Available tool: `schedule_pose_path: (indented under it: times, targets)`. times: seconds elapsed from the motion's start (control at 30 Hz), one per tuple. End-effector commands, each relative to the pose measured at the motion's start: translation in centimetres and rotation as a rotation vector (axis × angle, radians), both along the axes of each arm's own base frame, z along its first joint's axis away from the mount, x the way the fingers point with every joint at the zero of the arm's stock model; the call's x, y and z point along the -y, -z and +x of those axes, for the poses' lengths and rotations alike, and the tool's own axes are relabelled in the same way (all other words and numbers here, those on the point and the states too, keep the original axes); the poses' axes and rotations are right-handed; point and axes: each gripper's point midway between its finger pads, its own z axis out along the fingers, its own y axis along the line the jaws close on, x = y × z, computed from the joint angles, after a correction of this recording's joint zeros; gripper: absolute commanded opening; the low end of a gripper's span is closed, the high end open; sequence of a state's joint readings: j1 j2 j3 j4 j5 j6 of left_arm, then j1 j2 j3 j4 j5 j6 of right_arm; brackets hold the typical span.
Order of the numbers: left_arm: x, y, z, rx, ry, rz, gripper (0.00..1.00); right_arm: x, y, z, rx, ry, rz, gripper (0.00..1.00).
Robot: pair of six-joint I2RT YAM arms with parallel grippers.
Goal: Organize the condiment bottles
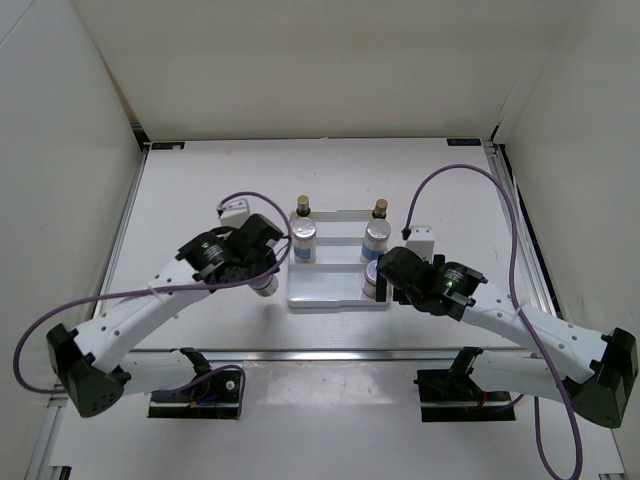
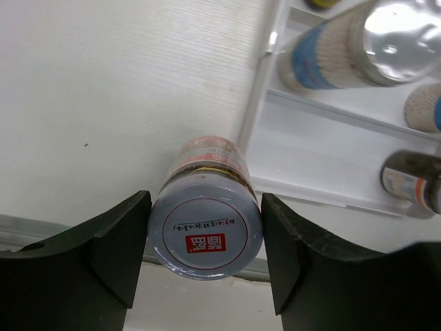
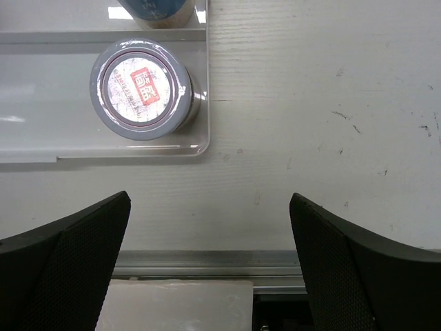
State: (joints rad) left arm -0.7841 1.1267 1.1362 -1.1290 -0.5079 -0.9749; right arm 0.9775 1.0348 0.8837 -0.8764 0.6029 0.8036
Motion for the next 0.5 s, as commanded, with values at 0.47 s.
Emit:
schedule_pose_path:
  times: [0.47]
  targets:
    - [10.9,0.0,5.3,0.132,0.146,0.040,0.11,2.9,-1.7,-0.5,0.071,0.057,-0.005,1.00]
